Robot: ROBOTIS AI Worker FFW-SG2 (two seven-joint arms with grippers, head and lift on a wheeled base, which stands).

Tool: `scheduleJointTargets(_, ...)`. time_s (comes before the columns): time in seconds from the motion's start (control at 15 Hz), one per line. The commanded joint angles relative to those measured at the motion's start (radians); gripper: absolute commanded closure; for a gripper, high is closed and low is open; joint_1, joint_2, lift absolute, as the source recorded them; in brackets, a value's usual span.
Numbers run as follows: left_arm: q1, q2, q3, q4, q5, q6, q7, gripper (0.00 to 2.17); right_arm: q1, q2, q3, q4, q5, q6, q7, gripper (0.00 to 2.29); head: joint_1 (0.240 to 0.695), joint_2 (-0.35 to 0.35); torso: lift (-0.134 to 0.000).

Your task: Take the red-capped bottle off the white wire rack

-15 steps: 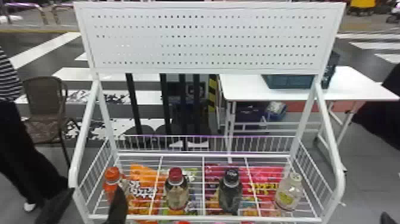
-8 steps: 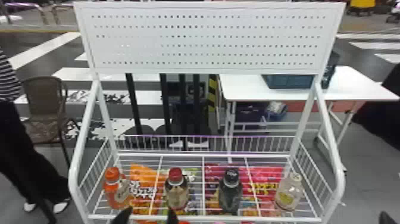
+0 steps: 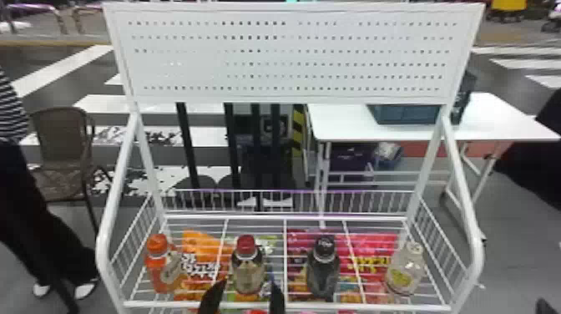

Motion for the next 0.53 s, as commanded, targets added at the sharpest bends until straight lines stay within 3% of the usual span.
scheduleJointTargets(0.0,-0.054,-0.001,-0.007,0.051,0.018,0.0,0.001,0.09,0.002,-0.005,-0.005,-0.001,-0.001,-0.001,0.0,0.17,0.499,0.0,0.0)
scheduleJointTargets(0.47,-0.195,-0.033,-0.051,0.204,0.07,0.031,-0.013,0.09,0.005,-0.009,-0.017,0.001,0.002,0.002,0.0,0.17,0.499,0.0,0.0)
